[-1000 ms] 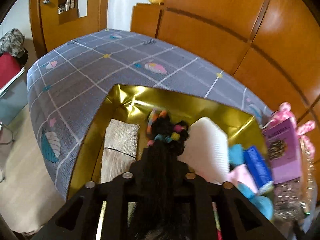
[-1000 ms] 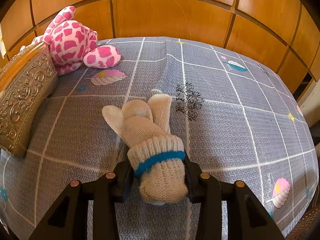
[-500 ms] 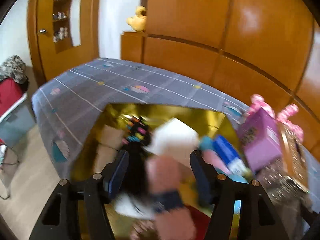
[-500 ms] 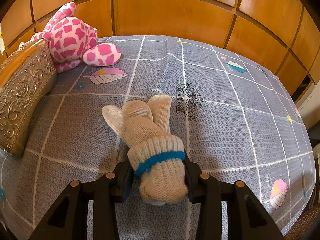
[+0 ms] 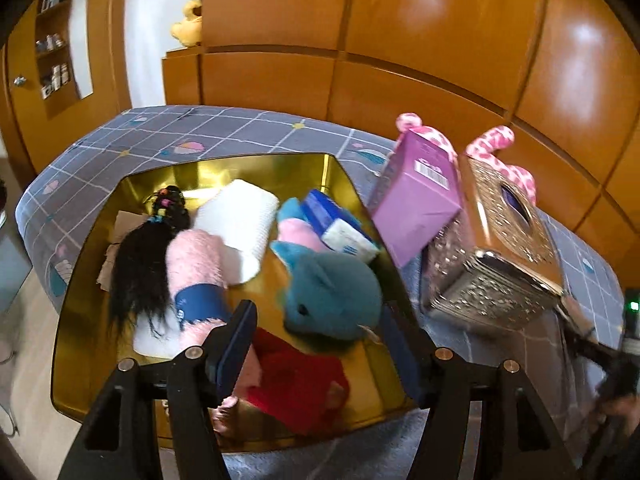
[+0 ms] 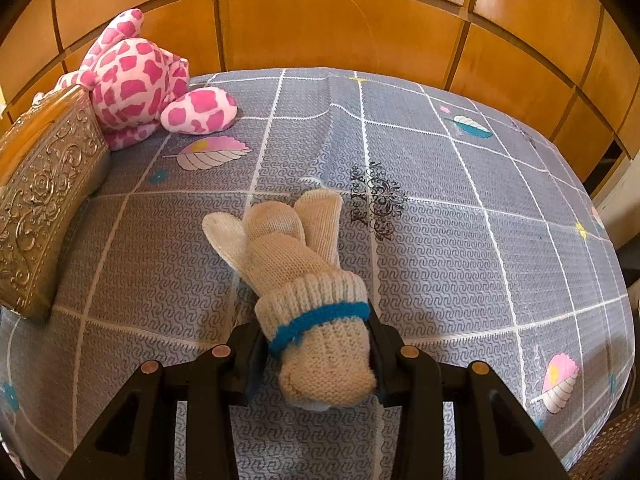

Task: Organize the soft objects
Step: 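Carry the white knit glove into the gold tray and open the right tool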

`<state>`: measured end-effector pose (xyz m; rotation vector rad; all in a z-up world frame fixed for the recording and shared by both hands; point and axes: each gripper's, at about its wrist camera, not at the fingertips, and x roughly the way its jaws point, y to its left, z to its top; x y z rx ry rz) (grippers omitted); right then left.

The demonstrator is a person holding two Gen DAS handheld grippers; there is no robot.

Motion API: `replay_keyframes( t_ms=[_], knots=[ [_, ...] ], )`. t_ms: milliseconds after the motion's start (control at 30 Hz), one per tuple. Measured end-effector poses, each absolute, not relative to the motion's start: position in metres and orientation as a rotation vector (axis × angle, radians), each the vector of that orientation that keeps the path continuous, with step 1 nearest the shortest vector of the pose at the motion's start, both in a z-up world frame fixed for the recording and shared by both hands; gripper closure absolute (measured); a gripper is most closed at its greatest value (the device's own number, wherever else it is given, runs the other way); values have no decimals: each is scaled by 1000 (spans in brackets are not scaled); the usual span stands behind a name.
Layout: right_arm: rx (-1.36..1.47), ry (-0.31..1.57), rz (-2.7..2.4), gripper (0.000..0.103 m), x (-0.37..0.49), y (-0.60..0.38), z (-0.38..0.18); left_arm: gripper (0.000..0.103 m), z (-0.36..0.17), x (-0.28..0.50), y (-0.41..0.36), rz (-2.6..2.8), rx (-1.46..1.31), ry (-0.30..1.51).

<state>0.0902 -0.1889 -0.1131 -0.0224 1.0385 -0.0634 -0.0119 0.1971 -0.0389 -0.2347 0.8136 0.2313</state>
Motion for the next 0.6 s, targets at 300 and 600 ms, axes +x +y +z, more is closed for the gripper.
replay_keyframes(
  t_ms=[300,600],
  knots=[
    [72,1088,-46,65,107,-186,-110,37,-37,-18,190,198,-234,813],
    [134,1122,9,65,106,-174,-109,37,-37,-21,192,182,-251,817]
  ],
)
